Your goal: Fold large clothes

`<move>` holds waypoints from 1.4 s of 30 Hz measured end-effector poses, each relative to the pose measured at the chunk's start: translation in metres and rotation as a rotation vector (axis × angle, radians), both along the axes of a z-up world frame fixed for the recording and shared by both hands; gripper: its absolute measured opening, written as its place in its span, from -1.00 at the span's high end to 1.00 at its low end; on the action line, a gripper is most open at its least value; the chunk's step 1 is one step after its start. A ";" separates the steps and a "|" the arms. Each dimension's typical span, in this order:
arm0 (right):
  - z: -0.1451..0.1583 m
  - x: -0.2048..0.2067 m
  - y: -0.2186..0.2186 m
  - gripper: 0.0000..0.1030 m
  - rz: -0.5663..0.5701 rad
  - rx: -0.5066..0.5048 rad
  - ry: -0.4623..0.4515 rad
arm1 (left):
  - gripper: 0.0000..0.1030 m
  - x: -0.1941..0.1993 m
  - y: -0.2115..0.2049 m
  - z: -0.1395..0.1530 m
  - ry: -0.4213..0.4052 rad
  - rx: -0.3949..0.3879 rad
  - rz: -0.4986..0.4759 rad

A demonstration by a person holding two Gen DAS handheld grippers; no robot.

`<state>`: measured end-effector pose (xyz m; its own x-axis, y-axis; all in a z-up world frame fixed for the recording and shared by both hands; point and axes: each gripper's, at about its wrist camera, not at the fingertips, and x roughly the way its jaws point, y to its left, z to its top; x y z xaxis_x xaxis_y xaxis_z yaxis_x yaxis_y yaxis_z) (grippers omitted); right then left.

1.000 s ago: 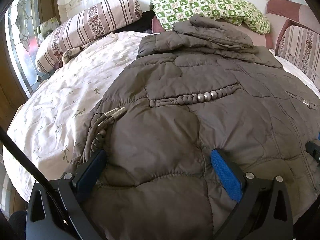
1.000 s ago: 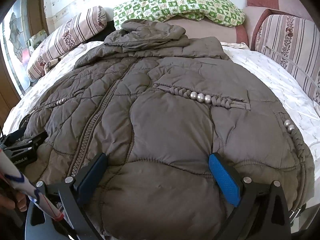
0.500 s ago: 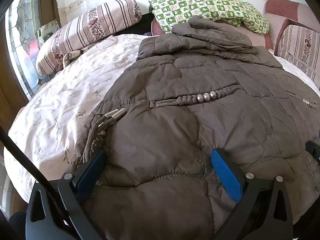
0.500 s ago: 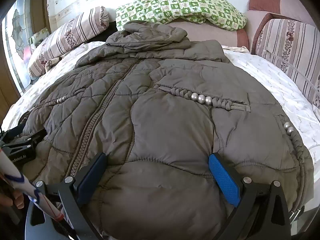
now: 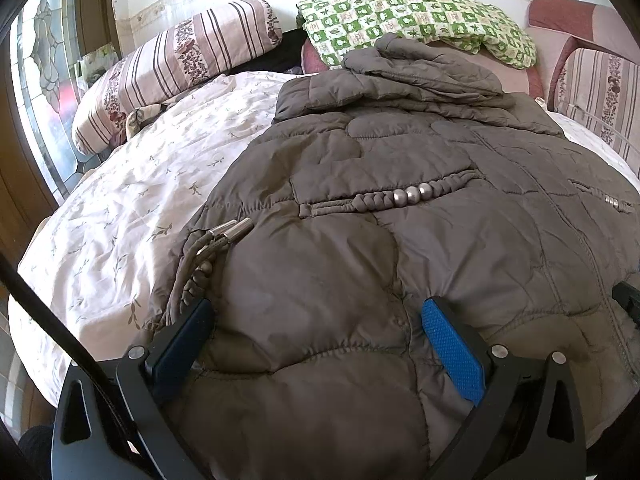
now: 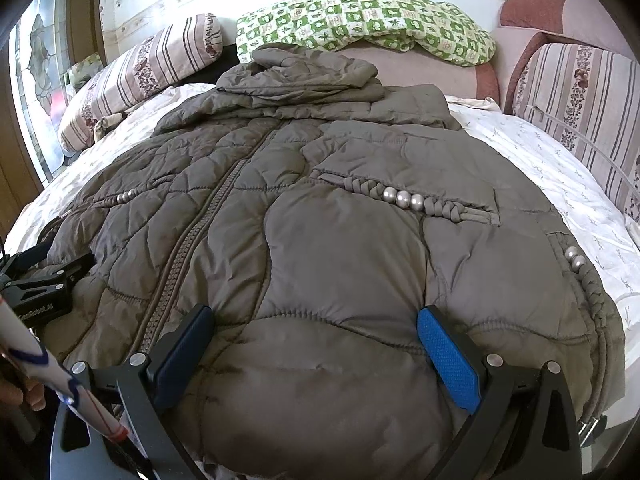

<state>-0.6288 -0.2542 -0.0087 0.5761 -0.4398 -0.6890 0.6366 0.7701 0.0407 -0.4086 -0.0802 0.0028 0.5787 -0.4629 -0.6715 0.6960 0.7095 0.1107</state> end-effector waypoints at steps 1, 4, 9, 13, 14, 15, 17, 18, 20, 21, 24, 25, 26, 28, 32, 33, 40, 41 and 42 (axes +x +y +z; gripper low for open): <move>0.000 0.000 0.000 -0.99 0.001 -0.001 -0.001 | -1.00 0.000 0.000 0.000 -0.001 0.000 0.000; 0.000 -0.002 0.001 -0.99 0.005 -0.005 -0.006 | -1.00 -0.001 0.000 0.000 -0.001 0.000 0.000; 0.002 -0.005 -0.001 -0.99 0.029 -0.001 -0.009 | -1.00 -0.001 0.000 0.003 -0.006 0.009 -0.012; 0.007 -0.010 -0.006 -0.99 0.052 0.035 -0.017 | -1.00 0.002 0.000 0.005 0.011 0.017 -0.024; 0.010 -0.013 -0.006 -0.99 0.048 0.039 -0.021 | -1.00 0.002 0.000 0.005 0.014 0.019 -0.026; 0.011 -0.014 -0.006 -1.00 0.045 0.035 -0.025 | -1.00 0.002 0.000 0.005 0.014 0.020 -0.028; 0.018 -0.019 -0.005 -1.00 0.036 0.011 -0.040 | -1.00 0.003 0.000 0.006 0.018 0.027 -0.030; 0.024 -0.025 -0.007 -1.00 0.027 0.005 -0.066 | -1.00 0.003 0.001 0.006 0.020 0.029 -0.032; 0.036 -0.038 -0.013 -1.00 0.009 0.016 -0.131 | -1.00 0.003 0.002 0.008 0.030 0.031 -0.039; 0.041 -0.045 -0.017 -1.00 -0.008 0.019 -0.160 | -1.00 0.004 0.003 0.009 0.036 0.032 -0.043; 0.054 -0.067 -0.038 -1.00 -0.079 0.044 -0.215 | -1.00 0.002 0.005 0.012 0.055 0.028 -0.054; 0.056 -0.072 -0.043 -1.00 -0.099 0.050 -0.225 | -1.00 0.002 0.007 0.013 0.059 0.024 -0.057; 0.059 -0.083 -0.052 -1.00 -0.138 0.057 -0.243 | -1.00 0.001 0.009 0.015 0.064 0.017 -0.062; 0.063 -0.101 -0.064 -1.00 -0.196 0.074 -0.278 | -1.00 0.001 0.015 0.020 0.088 -0.002 -0.070; 0.072 -0.128 -0.077 -1.00 -0.271 0.076 -0.308 | -1.00 0.009 0.040 0.040 0.105 -0.073 -0.023; 0.074 -0.135 -0.081 -1.00 -0.294 0.068 -0.304 | -1.00 0.015 0.047 0.046 0.103 -0.090 0.002; 0.063 -0.164 -0.104 -0.37 -0.348 0.167 -0.318 | -0.80 0.083 0.112 0.059 0.259 -0.249 0.151; 0.058 -0.164 -0.108 -0.37 -0.356 0.193 -0.311 | -0.76 0.093 0.121 0.057 0.316 -0.288 0.161; 0.055 -0.164 -0.109 -0.37 -0.365 0.202 -0.303 | -0.76 0.098 0.125 0.055 0.362 -0.319 0.155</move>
<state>-0.7926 -0.3629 0.0460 0.5965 -0.5247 -0.6074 0.7992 0.4575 0.3898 -0.3103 0.0453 0.0580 0.4127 -0.6046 -0.6812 0.5334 0.7667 -0.3573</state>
